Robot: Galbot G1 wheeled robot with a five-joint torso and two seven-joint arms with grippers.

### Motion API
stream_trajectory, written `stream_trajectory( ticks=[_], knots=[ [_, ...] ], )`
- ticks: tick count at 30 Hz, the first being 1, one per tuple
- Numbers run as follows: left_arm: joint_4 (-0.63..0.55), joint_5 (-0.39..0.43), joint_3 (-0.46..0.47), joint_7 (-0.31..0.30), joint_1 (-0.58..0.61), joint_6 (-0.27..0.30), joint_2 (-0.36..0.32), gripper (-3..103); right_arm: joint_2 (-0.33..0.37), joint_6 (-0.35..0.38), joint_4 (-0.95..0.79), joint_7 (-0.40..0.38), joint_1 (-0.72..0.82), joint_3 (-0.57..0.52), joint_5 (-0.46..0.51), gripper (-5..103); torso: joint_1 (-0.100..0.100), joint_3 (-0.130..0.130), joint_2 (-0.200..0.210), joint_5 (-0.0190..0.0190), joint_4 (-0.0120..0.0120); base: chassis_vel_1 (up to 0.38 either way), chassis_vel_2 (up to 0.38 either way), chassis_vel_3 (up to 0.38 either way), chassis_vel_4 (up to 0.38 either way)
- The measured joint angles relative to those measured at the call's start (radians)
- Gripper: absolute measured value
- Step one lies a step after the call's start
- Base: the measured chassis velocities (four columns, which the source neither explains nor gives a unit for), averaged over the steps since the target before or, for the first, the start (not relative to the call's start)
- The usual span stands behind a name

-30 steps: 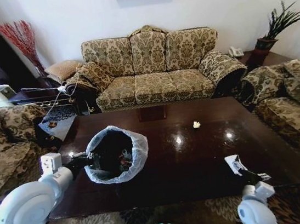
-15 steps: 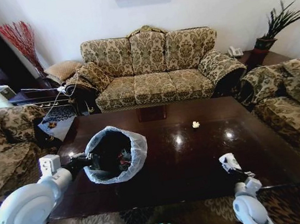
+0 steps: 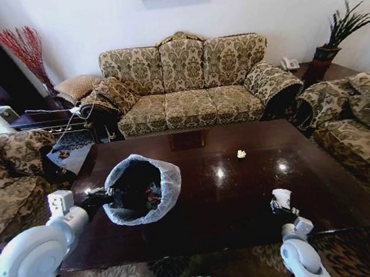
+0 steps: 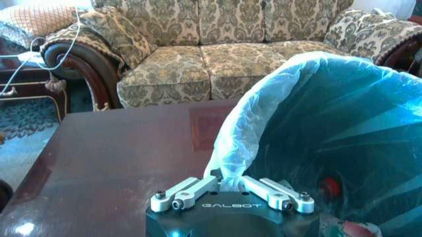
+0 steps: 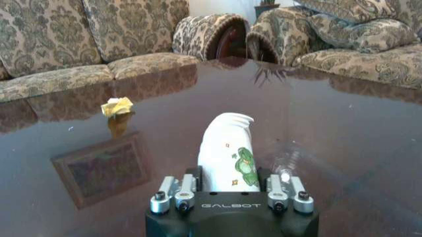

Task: Move to the front of the table and place the trash on the table into the trash bin.

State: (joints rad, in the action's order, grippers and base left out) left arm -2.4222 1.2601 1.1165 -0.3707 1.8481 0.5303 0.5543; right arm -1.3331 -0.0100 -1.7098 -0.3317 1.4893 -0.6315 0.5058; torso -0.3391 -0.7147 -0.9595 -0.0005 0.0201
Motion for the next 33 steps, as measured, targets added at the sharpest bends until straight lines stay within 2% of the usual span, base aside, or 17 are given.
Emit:
stream_trajectory(
  ticks=[1, 4, 7, 8, 10, 12, 13, 15, 16, 18, 20, 21, 25, 26, 29, 32, 33],
  knots=[
    [0.000, 0.000, 0.000, 0.000, 0.000, 0.000, -0.001, 0, 0.000, -0.003, 0.001, 0.000, -0.001, 0.001, -0.001, 42, 0.000, 0.000, 0.000, 0.0000, 0.0000, 0.000, 0.000, 0.000, 0.000],
    [0.001, 0.000, 0.000, 0.000, 0.000, -0.002, -0.004, 0, -0.005, -0.011, 0.004, 0.000, -0.002, 0.006, -0.006, 37, 0.000, 0.000, 0.000, -0.0001, -0.0001, 0.000, 0.000, 0.000, 0.000],
    [0.001, 0.002, 0.003, 0.000, 0.000, -0.003, -0.010, 0, -0.014, -0.020, -0.016, 0.004, 0.002, 0.021, -0.003, 21, 0.000, 0.000, 0.000, 0.0004, -0.0001, 0.000, 0.000, 0.000, 0.000],
    [0.001, 0.002, 0.003, 0.000, 0.000, -0.003, -0.010, 0, -0.014, -0.020, -0.016, 0.004, 0.002, 0.021, -0.003, 21, 0.000, 0.000, 0.000, 0.0004, -0.0001, 0.000, 0.000, 0.000, 0.000],
    [0.009, 0.005, 0.005, -0.001, 0.002, -0.003, -0.025, 0, -0.043, -0.080, -0.050, 0.048, -0.027, 0.056, 0.019, 5, 0.000, 0.000, 0.000, 0.0014, 0.0001, 0.000, 0.000, 0.000, 0.000],
    [0.019, 0.014, 0.007, -0.003, 0.002, -0.003, -0.044, 0, -0.055, -0.109, -0.105, 0.093, -0.052, 0.094, 0.013, 1, 0.000, 0.000, 0.000, 0.0007, 0.0001, 0.000, 0.000, 0.000, 0.000],
    [0.019, 0.014, 0.007, -0.003, 0.002, -0.003, -0.044, 0, -0.055, -0.109, -0.105, 0.093, -0.052, 0.094, 0.013, 1, 0.000, 0.000, 0.000, 0.0007, 0.0001, 0.000, 0.000, 0.000, 0.000],
    [0.038, 0.026, 0.013, -0.007, 0.002, -0.003, -0.071, 0, -0.057, -0.112, -0.212, 0.151, -0.082, 0.147, 0.012, 0, 0.000, 0.000, 0.000, 0.0002, 0.0001, 0.000, 0.000, 0.000, 0.000],
    [0.057, 0.039, 0.016, -0.013, 0.000, -0.002, -0.094, 0, -0.062, -0.098, -0.285, 0.210, -0.106, 0.182, 0.016, 0, 0.000, 0.000, 0.000, 0.0001, 0.0001, 0.000, 0.000, 0.000, 0.000],
    [0.066, 0.046, 0.017, -0.016, -0.001, -0.001, -0.104, 0, -0.062, -0.090, -0.316, 0.235, -0.120, 0.201, 0.021, 0, 0.000, 0.000, 0.000, 0.0002, 0.0000, 0.000, 0.000, 0.000, 0.000],
    [0.095, 0.073, 0.018, -0.021, -0.008, 0.004, -0.140, 0, -0.042, -0.055, -0.417, 0.337, -0.188, 0.288, 0.064, 0, 0.000, 0.000, 0.000, -0.0002, 0.0002, 0.000, 0.000, 0.000, 0.000],
    [0.095, 0.073, 0.018, -0.021, -0.008, 0.004, -0.140, 0, -0.042, -0.055, -0.417, 0.337, -0.188, 0.288, 0.064, 0, 0.000, 0.000, 0.000, -0.0002, 0.0002, 0.000, 0.000, 0.000, 0.000],
    [0.137, 0.146, 0.017, -0.049, -0.018, 0.027, -0.219, 0, 0.013, 0.002, -0.489, 0.511, -0.318, 0.431, 0.119, 0, 0.000, 0.000, 0.000, 0.0003, 0.0004, 0.000, 0.000, 0.000, 0.000],
    [0.137, 0.146, 0.017, -0.049, -0.018, 0.027, -0.219, 0, 0.013, 0.002, -0.489, 0.511, -0.318, 0.431, 0.119, 0, 0.000, 0.000, 0.000, 0.0003, 0.0004, 0.000, 0.000, 0.000, 0.000],
    [0.151, 0.196, 0.017, -0.058, -0.022, 0.035, -0.309, 0, 0.055, 0.005, -0.473, 0.576, -0.392, 0.540, 0.131, 0, 0.000, 0.000, 0.000, 0.0006, -0.0001, 0.000, 0.000, 0.000, 0.000],
    [0.146, 0.220, 0.018, -0.065, -0.026, 0.037, -0.346, 0, 0.059, 0.007, -0.455, 0.586, -0.433, 0.599, 0.129, 0, 0.000, 0.000, 0.000, 0.0007, -0.0001, 0.000, 0.000, 0.000, 0.000],
    [0.131, 0.243, 0.022, -0.073, -0.033, 0.037, -0.374, 0, 0.056, 0.014, -0.436, 0.589, -0.468, 0.660, 0.119, 0, 0.000, 0.000, 0.000, 0.0006, 0.0000, 0.000, 0.000, 0.000, 0.000]
  ],
)
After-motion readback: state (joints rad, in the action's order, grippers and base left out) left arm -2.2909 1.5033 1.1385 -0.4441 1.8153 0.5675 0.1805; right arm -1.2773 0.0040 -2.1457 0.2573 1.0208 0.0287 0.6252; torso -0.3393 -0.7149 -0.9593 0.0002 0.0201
